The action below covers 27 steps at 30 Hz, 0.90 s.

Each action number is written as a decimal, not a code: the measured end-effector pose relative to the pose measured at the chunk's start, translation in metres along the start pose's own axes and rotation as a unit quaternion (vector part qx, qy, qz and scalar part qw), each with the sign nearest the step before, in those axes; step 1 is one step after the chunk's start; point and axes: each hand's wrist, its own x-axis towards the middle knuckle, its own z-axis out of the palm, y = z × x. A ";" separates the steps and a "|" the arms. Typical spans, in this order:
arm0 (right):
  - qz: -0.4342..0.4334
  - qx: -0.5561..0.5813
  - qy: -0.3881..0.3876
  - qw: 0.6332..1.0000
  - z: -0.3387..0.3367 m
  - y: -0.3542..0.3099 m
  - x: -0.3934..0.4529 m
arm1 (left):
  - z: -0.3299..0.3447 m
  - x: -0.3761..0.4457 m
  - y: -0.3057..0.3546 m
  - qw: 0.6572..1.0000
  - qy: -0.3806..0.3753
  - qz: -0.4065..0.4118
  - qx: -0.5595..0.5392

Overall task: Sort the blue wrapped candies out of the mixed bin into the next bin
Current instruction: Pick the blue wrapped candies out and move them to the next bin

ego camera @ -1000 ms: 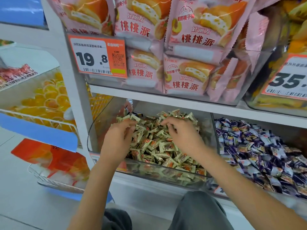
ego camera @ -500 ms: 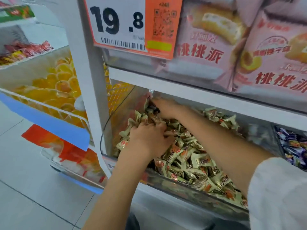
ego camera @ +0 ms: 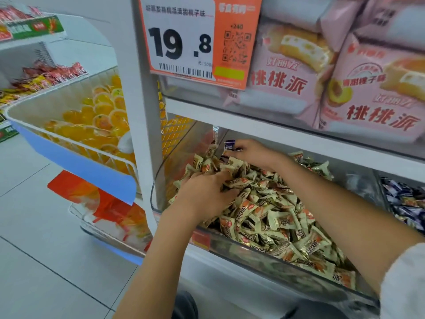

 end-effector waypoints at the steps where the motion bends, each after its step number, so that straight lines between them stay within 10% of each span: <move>1: 0.012 0.030 -0.001 0.999 -0.003 -0.001 -0.007 | -0.001 0.000 -0.001 1.000 -0.002 0.002 -0.009; 11: 0.063 0.180 -0.008 0.982 -0.018 -0.026 -0.079 | 0.000 -0.002 0.001 0.999 -0.011 -0.018 -0.032; 22: 0.067 0.024 0.357 0.932 -0.038 0.007 -0.273 | 0.012 -0.006 0.008 0.999 0.030 -0.028 -0.006; 27: 0.131 0.056 0.313 0.939 -0.053 0.039 -0.294 | 0.015 -0.011 0.011 0.998 0.055 -0.024 0.002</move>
